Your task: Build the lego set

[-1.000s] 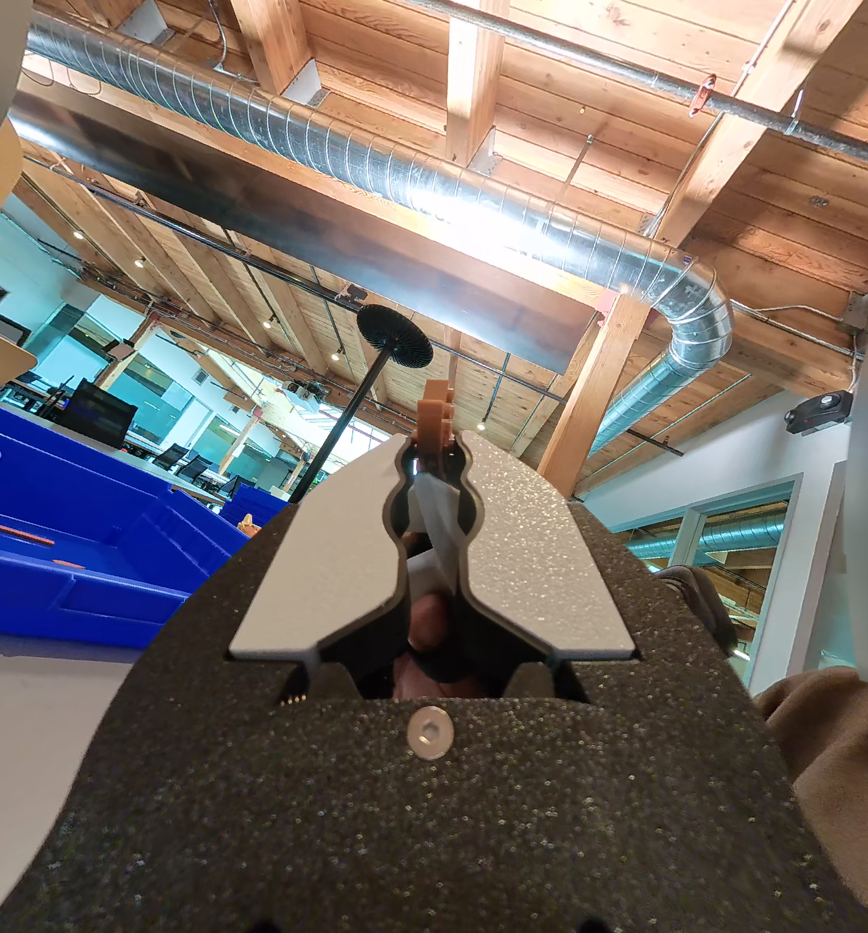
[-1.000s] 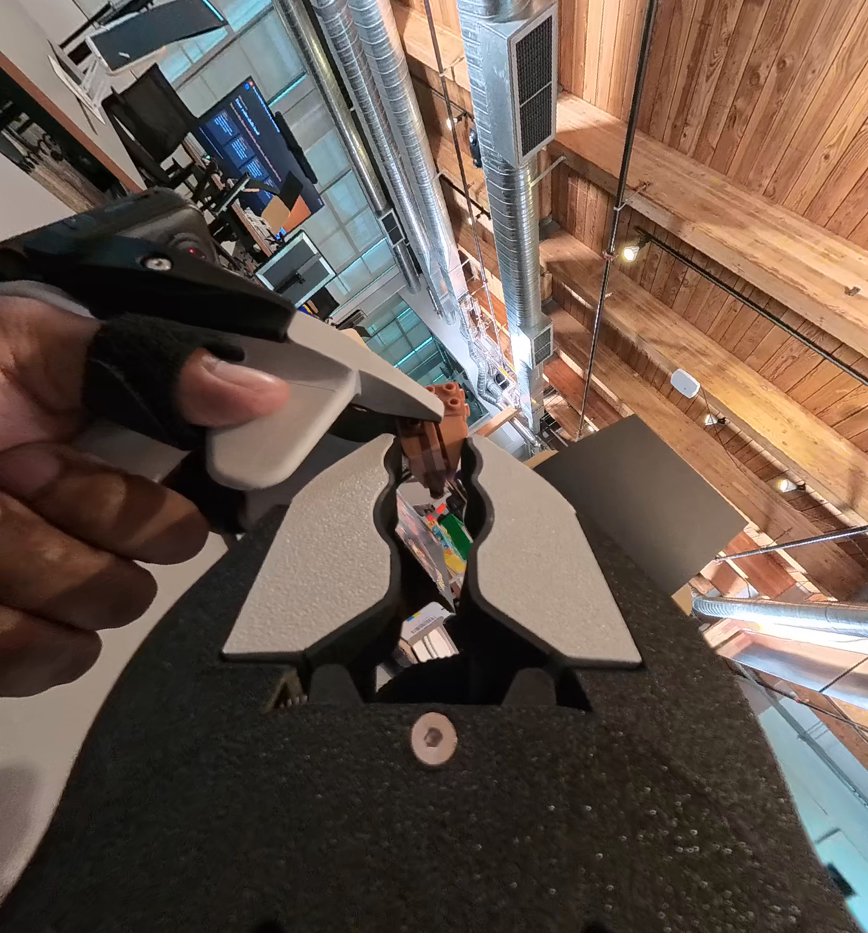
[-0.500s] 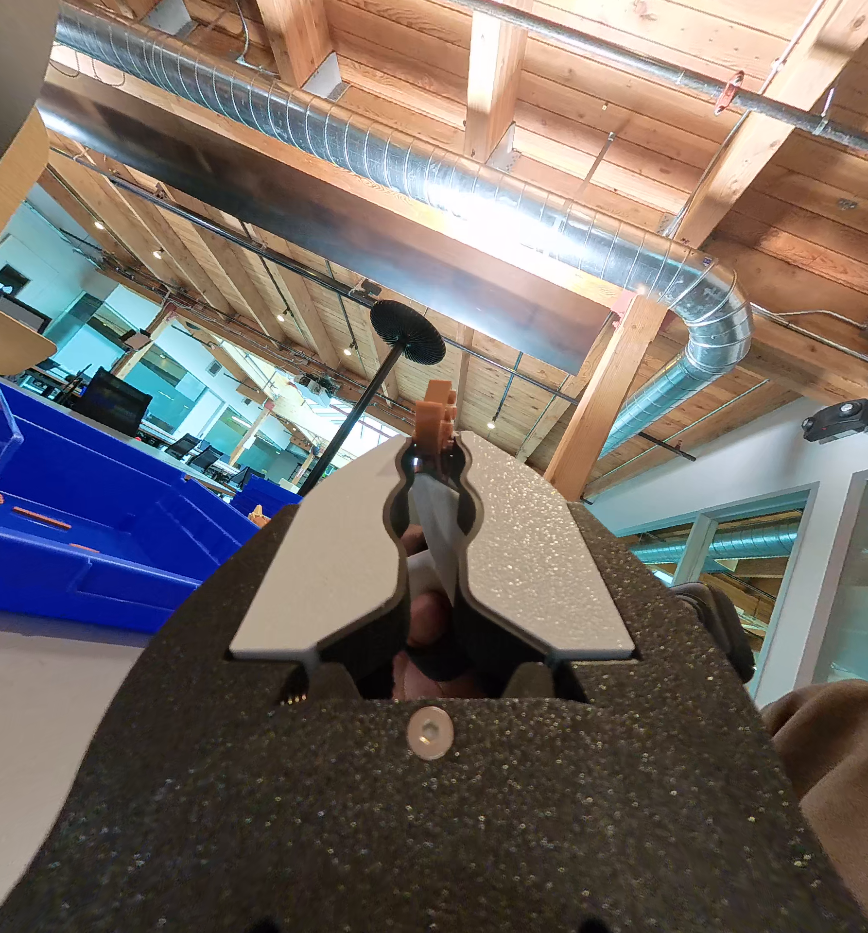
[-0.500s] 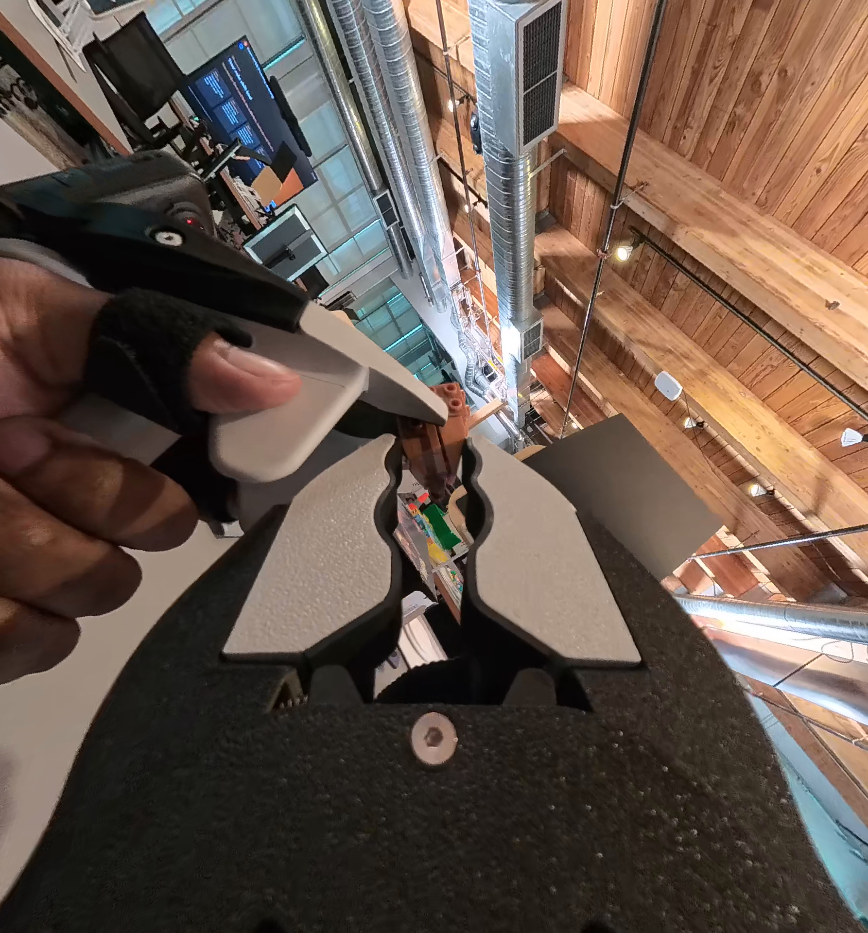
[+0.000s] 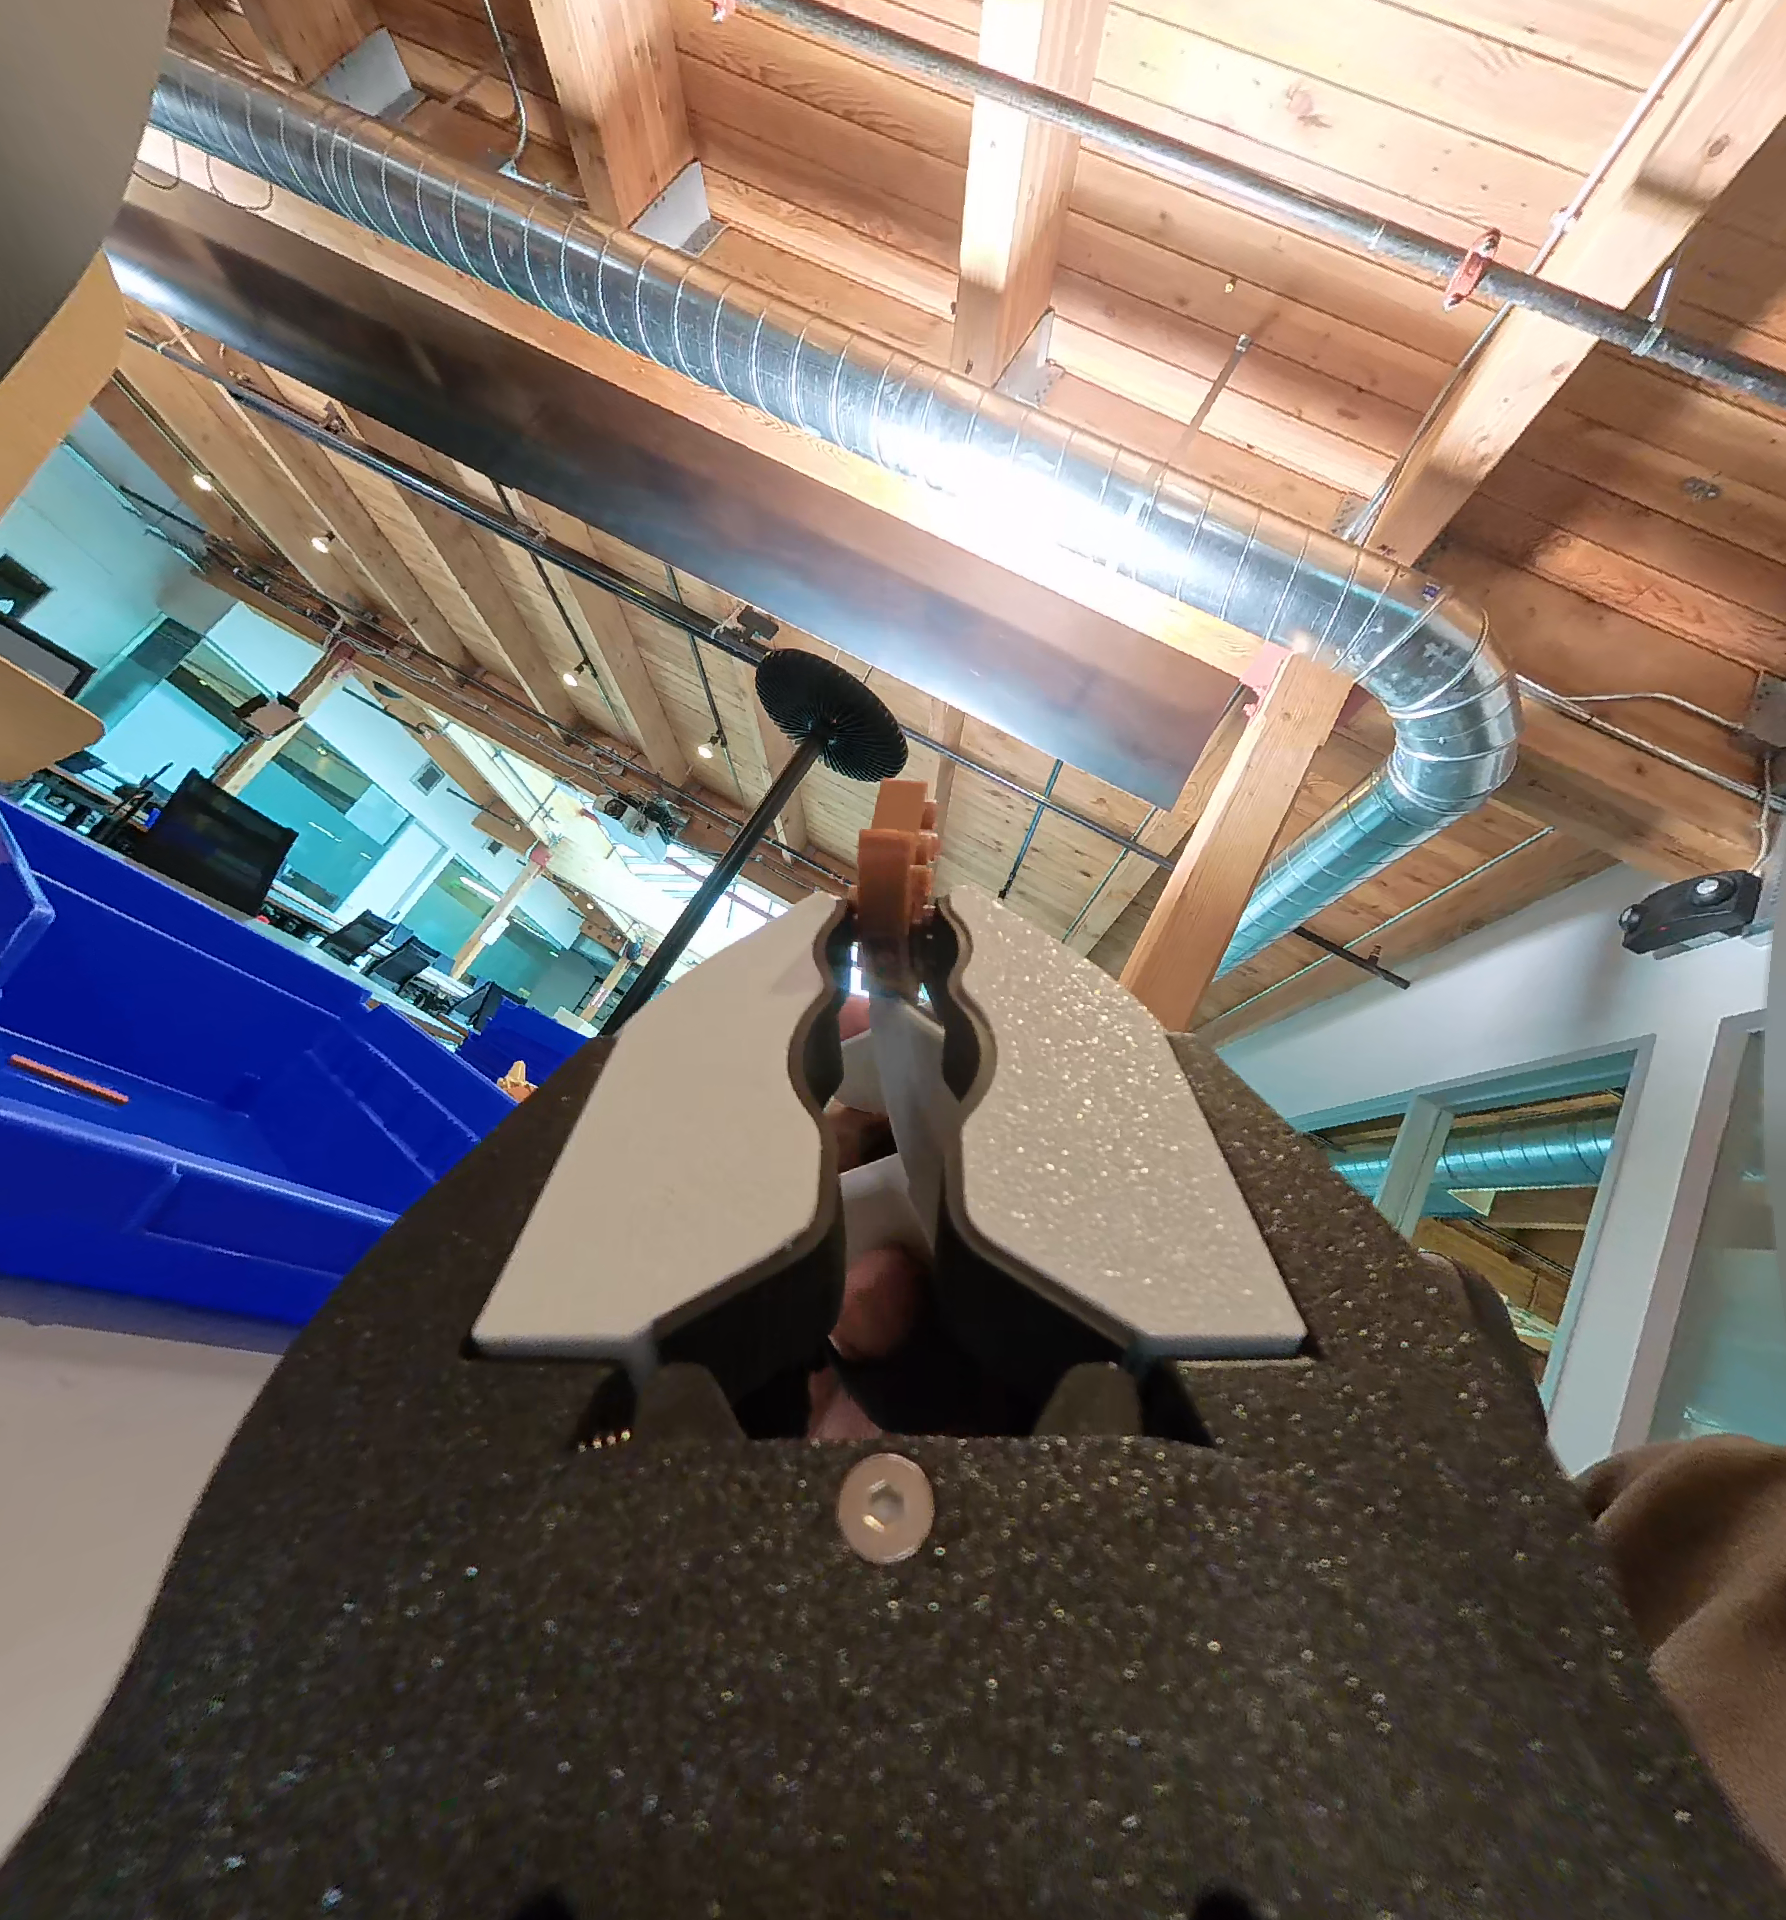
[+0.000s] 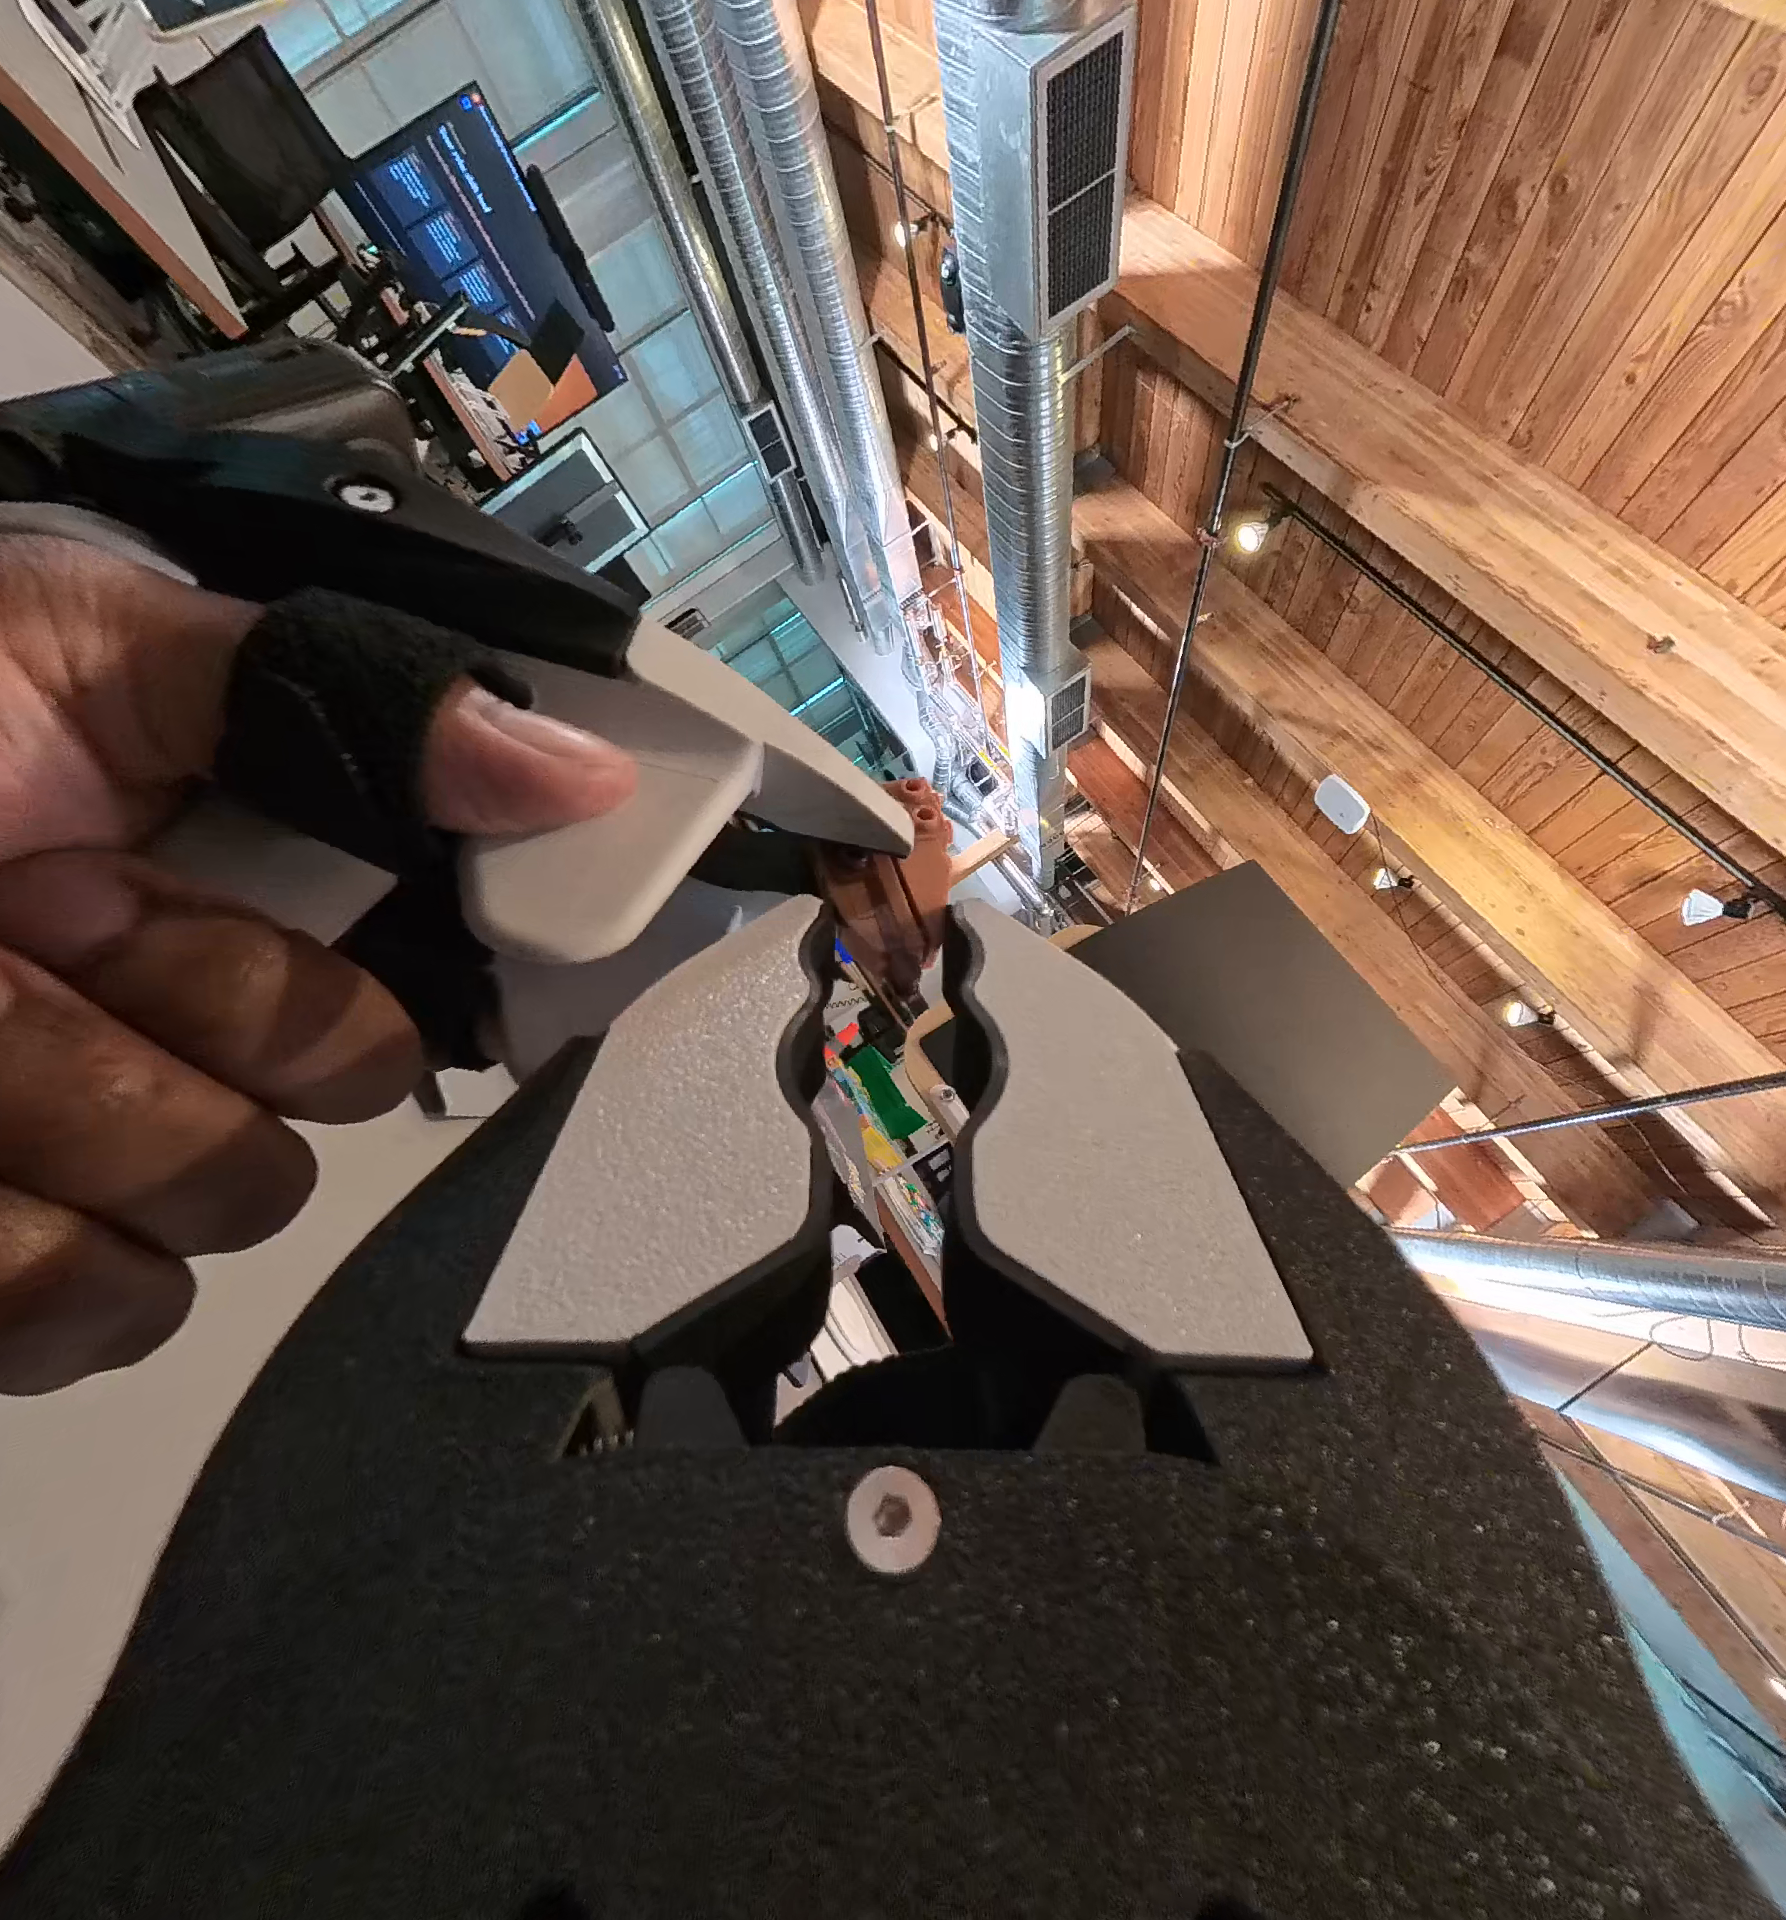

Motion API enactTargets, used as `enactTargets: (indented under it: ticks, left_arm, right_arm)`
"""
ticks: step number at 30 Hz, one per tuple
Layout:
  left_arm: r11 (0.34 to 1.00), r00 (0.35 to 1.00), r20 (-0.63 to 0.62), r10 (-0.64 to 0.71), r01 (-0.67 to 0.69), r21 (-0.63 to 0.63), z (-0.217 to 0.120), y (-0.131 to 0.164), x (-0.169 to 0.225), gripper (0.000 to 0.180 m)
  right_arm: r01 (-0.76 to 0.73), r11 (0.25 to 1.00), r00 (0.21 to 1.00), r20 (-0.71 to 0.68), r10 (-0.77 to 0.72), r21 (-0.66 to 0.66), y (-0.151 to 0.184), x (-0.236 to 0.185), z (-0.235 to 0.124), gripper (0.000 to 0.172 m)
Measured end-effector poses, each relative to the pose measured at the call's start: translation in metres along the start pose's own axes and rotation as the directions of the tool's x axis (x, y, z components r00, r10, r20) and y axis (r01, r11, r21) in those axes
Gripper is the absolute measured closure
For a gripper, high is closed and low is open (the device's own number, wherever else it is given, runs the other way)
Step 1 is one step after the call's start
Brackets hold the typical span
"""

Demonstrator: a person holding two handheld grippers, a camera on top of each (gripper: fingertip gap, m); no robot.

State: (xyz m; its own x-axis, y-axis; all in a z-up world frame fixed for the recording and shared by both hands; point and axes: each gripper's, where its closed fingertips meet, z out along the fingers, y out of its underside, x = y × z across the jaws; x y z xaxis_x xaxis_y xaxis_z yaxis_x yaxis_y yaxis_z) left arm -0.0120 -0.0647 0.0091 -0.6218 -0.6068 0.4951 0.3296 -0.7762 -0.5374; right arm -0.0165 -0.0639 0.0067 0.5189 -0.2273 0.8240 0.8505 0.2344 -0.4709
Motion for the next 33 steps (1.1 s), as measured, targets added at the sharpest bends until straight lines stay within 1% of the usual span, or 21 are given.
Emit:
enactTargets:
  ticks: [19,24,28,33]
  left_arm:
    - [1.000,1.000,0.003,0.000,0.000,-0.002,-0.0004,0.0006,-0.0004,0.166]
    - [1.000,1.000,-0.005,0.003,-0.003,-0.014,0.0008,0.0021,0.0005,0.166]
    - [1.000,1.000,-0.013,-0.024,0.023,-0.009,-0.0005,0.0002,-0.0001,0.166]
    - [0.999,0.999,-0.027,-0.043,0.042,-0.033,0.0000,0.0035,0.0009,0.166]
  right_arm:
    - [-0.049,0.999,0.996,0.072,0.048,0.012,0.0007,0.0002,-0.0015,0.154]
    - [-0.021,0.999,0.999,0.036,0.020,0.035,-0.0001,0.0010,-0.0027,0.154]
    - [-0.028,0.998,1.000,-0.002,0.028,0.049,-0.0026,0.0077,-0.0028,0.139]
    - [-0.020,0.998,0.999,0.037,0.017,0.066,-0.0023,0.0048,-0.0028,0.137]
